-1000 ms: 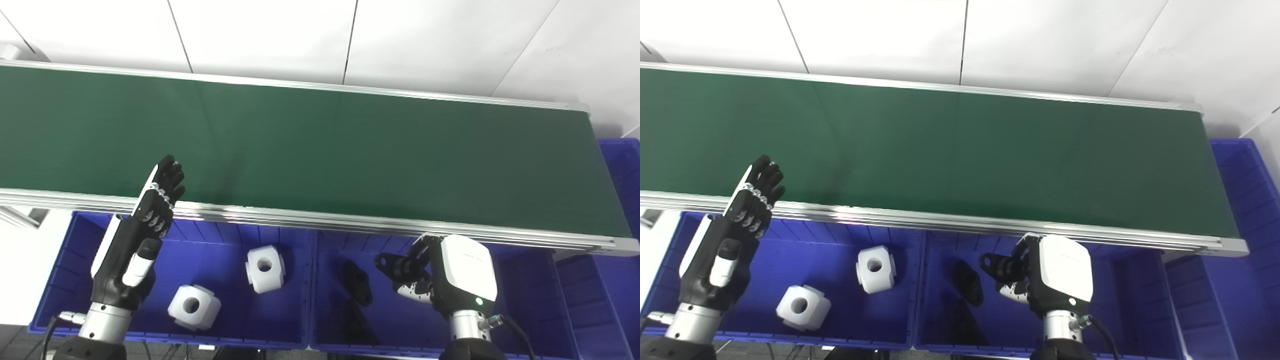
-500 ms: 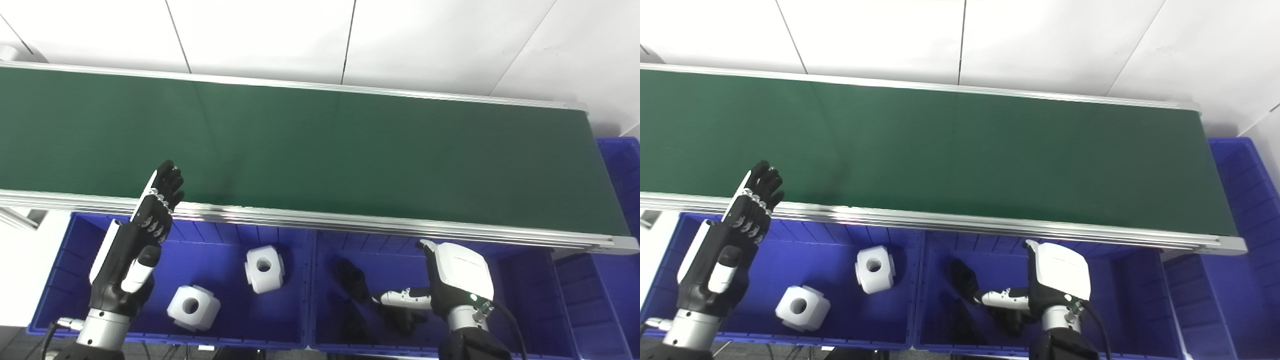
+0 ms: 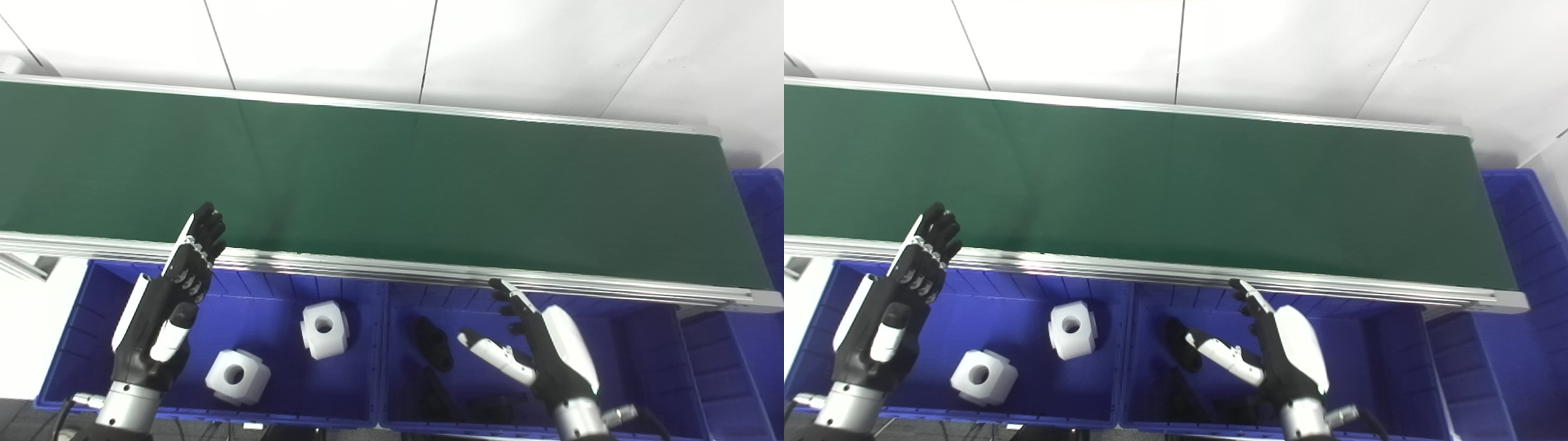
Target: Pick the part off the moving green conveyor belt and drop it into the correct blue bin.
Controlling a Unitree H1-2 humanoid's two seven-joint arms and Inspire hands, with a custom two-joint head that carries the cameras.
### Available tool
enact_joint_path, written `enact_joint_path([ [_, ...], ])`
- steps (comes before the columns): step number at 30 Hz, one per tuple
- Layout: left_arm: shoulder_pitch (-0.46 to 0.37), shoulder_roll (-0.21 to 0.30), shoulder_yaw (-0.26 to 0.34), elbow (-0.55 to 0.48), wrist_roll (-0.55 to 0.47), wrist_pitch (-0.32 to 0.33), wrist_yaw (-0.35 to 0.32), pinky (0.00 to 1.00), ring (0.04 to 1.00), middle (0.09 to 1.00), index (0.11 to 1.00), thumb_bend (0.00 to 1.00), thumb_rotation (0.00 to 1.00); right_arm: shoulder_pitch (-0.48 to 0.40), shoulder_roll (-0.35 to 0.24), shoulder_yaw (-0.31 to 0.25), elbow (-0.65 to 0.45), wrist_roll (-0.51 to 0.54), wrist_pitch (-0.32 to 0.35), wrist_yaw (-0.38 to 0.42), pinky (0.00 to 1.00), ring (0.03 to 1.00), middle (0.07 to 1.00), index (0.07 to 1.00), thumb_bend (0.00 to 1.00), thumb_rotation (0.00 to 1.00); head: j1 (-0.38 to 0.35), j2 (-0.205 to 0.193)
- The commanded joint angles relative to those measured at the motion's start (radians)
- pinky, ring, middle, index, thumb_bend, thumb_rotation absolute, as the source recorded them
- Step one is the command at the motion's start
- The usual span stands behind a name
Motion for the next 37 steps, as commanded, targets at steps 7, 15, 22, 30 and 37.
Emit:
enact_joint_path([
  [7, 0.076, -0.004, 0.013, -0.124, 0.043, -0.080, 0.008, 1.00, 1.000, 1.000, 1.000, 0.89, 0.84, 0.216, 0.069, 0.129, 0.059, 0.441, -0.607, -0.294, 0.97, 0.962, 0.995, 1.000, 1.00, 1.00, 0.058, -0.029],
  [15, 0.100, -0.011, -0.007, -0.034, 0.040, -0.199, -0.018, 1.00, 1.000, 1.000, 1.000, 0.83, 0.81, 0.141, -0.043, 0.216, 0.139, 0.250, -0.607, -0.453, 0.96, 0.979, 0.996, 1.000, 1.00, 1.00, 0.074, -0.070],
  [22, 0.151, -0.016, -0.030, -0.011, 0.033, -0.227, -0.019, 1.00, 1.000, 1.000, 1.000, 0.88, 0.83, 0.112, -0.116, 0.286, 0.175, 0.198, -0.607, -0.570, 0.94, 0.995, 1.000, 1.000, 1.00, 1.00, 0.080, -0.081],
  [30, 0.179, -0.013, -0.032, -0.059, 0.073, -0.146, -0.006, 0.99, 1.000, 1.000, 1.000, 0.84, 0.88, 0.056, -0.135, 0.297, 0.201, 0.190, -0.607, -0.586, 0.93, 0.999, 1.000, 1.000, 1.00, 1.00, 0.084, -0.098],
  [37, 0.147, -0.019, -0.034, -0.008, 0.105, -0.208, -0.010, 0.98, 1.000, 1.000, 1.000, 0.84, 0.87, 0.053, -0.134, 0.286, 0.210, 0.239, -0.607, -0.583, 0.94, 0.978, 1.000, 1.000, 1.00, 1.00, 0.104, -0.100],
])
